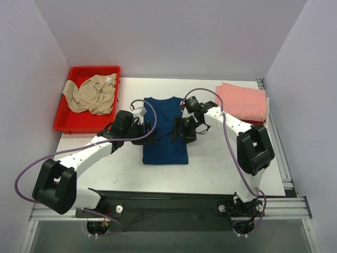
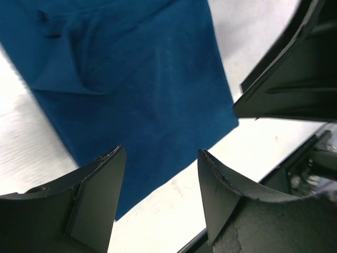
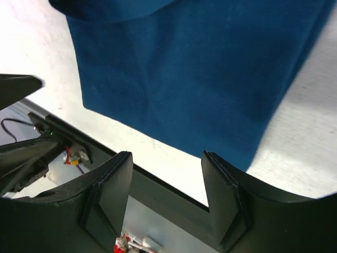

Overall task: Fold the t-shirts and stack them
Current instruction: Fold the folded rectangular tshirt in 1/3 of the way, then grab one side of the 2/3 rectangular tshirt with both arms, then fold the long partially folded tshirt into a neat square

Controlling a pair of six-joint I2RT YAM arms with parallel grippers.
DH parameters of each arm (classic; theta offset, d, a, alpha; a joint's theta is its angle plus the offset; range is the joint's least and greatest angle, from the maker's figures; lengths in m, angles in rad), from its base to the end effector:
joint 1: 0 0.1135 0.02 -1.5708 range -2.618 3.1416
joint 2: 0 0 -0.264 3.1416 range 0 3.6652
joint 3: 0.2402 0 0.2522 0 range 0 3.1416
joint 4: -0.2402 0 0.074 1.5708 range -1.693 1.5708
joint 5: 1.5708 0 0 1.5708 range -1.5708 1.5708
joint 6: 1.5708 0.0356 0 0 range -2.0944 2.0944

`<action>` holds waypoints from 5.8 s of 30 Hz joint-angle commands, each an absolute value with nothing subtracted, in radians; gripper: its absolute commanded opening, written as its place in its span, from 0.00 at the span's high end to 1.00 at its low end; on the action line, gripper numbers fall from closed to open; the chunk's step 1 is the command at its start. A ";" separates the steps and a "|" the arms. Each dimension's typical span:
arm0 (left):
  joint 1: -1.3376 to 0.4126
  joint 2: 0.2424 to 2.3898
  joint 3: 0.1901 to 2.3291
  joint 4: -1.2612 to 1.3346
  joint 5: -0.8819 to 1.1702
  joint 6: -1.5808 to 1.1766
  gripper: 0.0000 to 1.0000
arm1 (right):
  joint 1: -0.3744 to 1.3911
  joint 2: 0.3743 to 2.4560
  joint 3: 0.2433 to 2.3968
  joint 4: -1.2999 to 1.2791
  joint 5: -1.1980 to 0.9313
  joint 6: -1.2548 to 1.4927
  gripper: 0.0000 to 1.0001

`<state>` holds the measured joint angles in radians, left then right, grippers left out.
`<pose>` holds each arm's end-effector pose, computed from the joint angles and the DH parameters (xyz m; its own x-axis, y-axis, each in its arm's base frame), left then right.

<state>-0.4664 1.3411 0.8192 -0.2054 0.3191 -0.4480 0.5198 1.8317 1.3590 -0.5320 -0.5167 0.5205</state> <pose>0.2475 -0.1371 0.2288 -0.8109 -0.0522 -0.5829 0.3163 0.7989 -0.5116 0.3296 0.2089 0.2219 -0.9647 -0.0539 -0.2580 -0.2099 0.7490 0.6285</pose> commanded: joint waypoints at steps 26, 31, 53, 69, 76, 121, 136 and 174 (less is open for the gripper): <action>-0.417 1.815 1.014 0.067 0.322 -0.525 0.36 | 0.517 2.089 1.394 -0.678 -0.546 0.456 0.47; -0.393 1.805 1.035 0.176 0.313 -0.552 0.35 | 0.515 2.106 1.388 -0.693 -0.522 0.439 0.47; -0.383 1.545 1.029 -0.039 0.192 -0.430 0.33 | 0.514 1.945 1.367 -0.710 -0.427 0.377 0.46; -0.491 1.316 0.635 -0.246 0.327 -0.434 0.33 | 0.508 1.847 1.155 -0.681 -0.382 0.354 0.58; -0.502 1.312 0.627 -0.259 0.310 -0.457 0.33 | 0.511 1.893 1.141 -0.664 -0.419 0.351 0.60; -0.511 1.395 0.715 -0.397 0.299 -0.489 1.00 | 0.522 1.812 1.144 -0.655 -0.423 0.365 1.00; -0.512 1.211 0.871 -0.813 0.310 -0.546 1.00 | 0.515 1.570 1.207 -0.942 -0.396 0.379 1.00; -0.368 1.446 1.255 -0.917 0.402 -0.459 1.00 | 0.413 1.750 1.755 -1.035 -0.204 0.374 1.00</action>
<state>-0.3954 1.4189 1.1992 -0.9340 0.4149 -0.5030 0.4469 1.7290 1.6829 -1.0088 -0.2951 0.4164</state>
